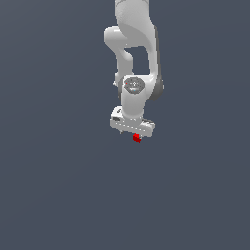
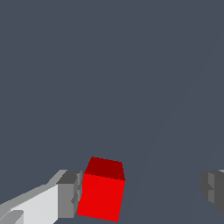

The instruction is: Pick up the red cube and move it to a goal position.

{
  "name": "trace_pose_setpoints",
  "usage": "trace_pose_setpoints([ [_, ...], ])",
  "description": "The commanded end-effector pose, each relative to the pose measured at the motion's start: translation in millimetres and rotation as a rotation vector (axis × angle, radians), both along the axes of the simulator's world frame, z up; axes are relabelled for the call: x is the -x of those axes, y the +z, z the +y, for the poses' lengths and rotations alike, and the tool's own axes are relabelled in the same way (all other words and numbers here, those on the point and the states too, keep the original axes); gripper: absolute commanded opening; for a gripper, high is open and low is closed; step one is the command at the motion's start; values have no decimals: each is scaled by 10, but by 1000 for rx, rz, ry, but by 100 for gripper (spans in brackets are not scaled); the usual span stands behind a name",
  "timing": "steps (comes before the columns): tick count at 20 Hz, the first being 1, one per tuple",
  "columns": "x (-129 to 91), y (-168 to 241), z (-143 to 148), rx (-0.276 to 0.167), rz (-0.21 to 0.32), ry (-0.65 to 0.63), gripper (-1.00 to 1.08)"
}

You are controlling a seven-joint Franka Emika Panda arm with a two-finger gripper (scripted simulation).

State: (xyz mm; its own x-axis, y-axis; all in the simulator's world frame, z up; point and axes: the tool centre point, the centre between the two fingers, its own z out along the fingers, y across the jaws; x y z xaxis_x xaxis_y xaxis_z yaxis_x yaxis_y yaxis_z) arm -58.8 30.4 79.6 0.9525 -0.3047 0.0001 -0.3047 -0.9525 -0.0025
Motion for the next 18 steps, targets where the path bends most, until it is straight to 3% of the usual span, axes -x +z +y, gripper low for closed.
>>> trace_pose_setpoints([
  [1,79,-149,92,1,0,-46,100],
  [10,228,-510,332,3,1,-153,100],
  [18,246,-597,398,3,1,-178,100],
])
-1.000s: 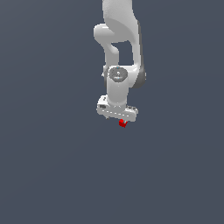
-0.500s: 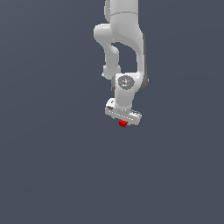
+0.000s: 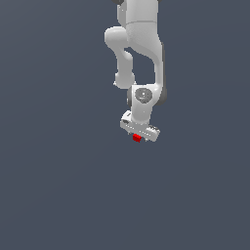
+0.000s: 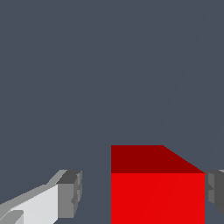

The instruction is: Pick up the red cube and move it to a goal position.

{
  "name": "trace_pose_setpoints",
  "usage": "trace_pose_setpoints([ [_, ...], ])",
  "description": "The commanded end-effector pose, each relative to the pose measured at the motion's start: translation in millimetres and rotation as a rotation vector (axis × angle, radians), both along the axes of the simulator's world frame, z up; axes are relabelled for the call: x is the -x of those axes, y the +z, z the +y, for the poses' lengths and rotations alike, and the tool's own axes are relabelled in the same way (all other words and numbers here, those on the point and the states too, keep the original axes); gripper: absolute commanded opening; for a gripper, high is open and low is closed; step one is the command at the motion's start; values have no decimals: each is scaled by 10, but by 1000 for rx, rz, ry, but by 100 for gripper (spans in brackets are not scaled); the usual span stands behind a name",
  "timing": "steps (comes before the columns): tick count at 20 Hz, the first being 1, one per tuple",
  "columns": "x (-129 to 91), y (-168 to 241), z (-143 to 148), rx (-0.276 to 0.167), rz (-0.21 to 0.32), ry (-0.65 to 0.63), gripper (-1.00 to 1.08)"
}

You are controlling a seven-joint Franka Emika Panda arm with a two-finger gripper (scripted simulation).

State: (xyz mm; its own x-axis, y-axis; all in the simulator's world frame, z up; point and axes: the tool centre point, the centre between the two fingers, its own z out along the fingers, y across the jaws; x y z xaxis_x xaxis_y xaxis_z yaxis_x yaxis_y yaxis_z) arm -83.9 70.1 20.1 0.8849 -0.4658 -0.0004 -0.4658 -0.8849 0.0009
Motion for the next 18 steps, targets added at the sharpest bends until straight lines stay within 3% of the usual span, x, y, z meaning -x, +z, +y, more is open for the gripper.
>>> trace_pose_setpoints([
  [1,-6,-1,2,-1,-1,-2,100],
  [2,-6,-1,2,-1,-1,-2,-100],
  [18,-51,83,2,-1,-1,-2,-100],
])
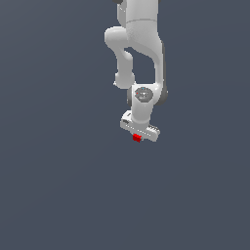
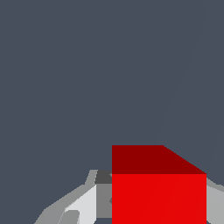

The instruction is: Pick up the red cube and move it to a goal position.

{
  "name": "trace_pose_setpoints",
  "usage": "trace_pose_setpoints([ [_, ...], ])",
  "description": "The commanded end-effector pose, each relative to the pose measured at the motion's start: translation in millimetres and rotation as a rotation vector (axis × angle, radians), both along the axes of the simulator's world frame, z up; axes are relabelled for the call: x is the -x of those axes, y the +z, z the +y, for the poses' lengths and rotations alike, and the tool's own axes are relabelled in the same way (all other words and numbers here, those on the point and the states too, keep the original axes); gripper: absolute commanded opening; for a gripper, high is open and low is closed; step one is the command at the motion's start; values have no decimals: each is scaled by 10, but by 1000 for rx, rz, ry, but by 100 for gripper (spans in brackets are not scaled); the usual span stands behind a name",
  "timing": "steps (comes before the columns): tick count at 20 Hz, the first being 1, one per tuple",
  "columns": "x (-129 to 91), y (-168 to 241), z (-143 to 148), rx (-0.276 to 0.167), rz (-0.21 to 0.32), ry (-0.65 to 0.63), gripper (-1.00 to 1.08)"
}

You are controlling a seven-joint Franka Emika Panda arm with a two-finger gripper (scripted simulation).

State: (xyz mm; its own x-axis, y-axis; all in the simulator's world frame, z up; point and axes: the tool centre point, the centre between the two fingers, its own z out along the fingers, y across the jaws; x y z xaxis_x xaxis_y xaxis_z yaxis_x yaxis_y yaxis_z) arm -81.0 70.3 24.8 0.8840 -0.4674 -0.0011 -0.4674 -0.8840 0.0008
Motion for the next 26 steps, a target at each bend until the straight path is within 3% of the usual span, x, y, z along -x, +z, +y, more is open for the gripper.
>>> trace_pose_setpoints([
  [1,-38,66,1,0,-1,0,-100],
  [10,-304,537,2,0,-1,0,-100],
  [26,-1090,1858,11,1,-1,0,-100],
])
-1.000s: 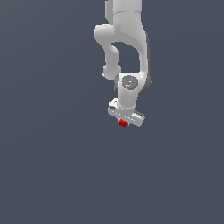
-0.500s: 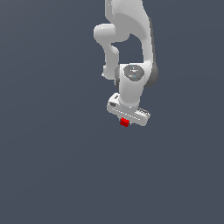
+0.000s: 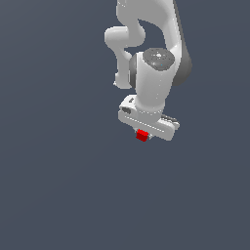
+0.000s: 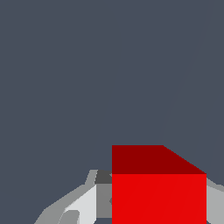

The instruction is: Pick up the red cube and move it to a goal position.

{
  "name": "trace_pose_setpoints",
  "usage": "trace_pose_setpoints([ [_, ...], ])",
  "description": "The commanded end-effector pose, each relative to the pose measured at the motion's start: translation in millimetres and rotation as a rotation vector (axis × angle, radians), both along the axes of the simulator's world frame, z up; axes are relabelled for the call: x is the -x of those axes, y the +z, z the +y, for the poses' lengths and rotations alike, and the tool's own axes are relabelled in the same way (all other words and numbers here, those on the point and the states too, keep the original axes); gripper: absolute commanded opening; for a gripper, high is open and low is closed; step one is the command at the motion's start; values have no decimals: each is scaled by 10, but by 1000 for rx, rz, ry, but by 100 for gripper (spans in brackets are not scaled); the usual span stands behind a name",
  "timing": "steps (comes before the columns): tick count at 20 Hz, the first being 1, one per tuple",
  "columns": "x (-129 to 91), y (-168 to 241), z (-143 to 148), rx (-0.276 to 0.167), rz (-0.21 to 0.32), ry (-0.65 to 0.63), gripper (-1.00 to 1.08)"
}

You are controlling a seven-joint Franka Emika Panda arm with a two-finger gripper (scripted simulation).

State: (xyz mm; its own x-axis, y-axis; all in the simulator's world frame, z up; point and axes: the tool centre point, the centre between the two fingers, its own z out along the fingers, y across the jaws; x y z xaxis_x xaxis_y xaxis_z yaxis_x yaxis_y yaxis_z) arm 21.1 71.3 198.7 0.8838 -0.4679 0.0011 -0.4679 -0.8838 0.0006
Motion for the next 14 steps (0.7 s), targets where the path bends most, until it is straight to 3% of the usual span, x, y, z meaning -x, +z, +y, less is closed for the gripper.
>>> trace_pose_setpoints([
  [1,-111,185,2,0,1,0,-100],
  [14,-436,666,13,-1,1,1,-100],
])
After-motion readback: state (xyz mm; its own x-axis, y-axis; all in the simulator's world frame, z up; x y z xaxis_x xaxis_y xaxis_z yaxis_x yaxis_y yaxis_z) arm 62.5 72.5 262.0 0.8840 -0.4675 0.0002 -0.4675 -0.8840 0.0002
